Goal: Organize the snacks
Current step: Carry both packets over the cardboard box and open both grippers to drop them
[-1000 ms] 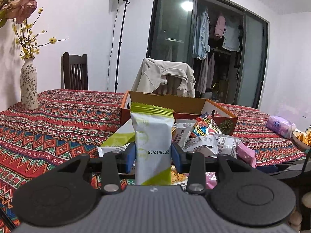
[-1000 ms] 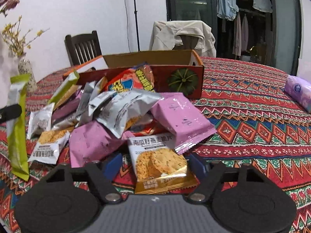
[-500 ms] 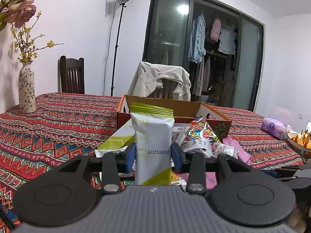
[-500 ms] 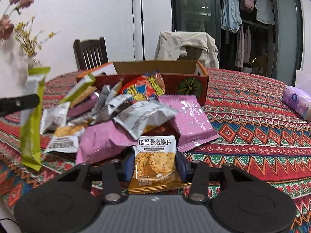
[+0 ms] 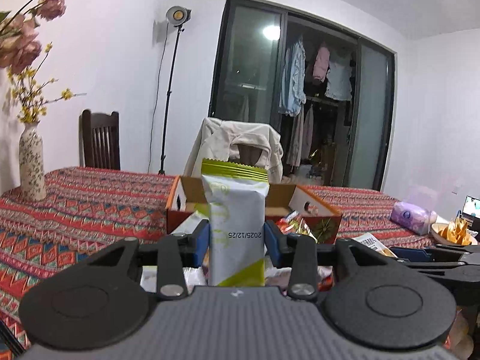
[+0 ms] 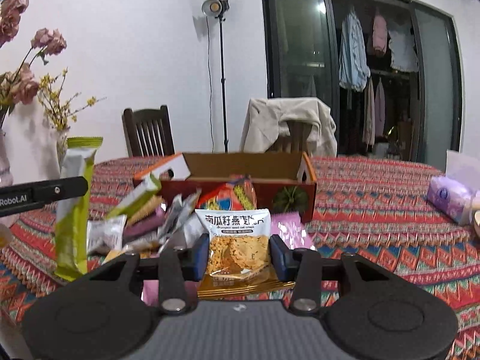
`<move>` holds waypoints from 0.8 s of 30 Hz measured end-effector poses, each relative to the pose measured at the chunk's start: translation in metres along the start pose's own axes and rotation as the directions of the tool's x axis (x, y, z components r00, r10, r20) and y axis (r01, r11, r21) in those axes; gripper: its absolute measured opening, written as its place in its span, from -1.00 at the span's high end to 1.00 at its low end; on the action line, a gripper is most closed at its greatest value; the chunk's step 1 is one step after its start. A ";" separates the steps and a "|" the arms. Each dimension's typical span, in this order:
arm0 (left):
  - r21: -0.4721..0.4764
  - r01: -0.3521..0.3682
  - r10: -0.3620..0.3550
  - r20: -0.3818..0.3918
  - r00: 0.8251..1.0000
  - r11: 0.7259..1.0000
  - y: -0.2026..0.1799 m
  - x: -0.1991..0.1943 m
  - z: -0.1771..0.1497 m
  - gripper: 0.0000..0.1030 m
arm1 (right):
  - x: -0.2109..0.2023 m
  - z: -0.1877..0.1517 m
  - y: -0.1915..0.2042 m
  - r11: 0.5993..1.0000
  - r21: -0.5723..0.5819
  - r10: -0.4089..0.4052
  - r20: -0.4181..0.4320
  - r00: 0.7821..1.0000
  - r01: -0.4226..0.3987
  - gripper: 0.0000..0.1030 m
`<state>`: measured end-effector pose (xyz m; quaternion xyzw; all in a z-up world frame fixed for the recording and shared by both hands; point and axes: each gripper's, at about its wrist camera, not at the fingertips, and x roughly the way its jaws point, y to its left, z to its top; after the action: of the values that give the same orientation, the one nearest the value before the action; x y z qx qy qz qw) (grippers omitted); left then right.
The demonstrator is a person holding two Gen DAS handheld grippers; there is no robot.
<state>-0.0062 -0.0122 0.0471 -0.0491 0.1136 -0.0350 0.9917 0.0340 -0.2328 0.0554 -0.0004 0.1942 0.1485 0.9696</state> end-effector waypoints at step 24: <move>-0.056 -0.054 0.055 0.030 0.998 0.997 0.000 0.151 0.095 0.22 | 0.148 0.126 -0.021 0.996 0.071 -0.062 0.086 0.994 0.056 0.19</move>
<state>0.1626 -0.0159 0.1058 -0.0737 0.1001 -0.0040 0.9922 0.2174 -0.2026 0.1155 0.0337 0.1560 0.1129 0.9807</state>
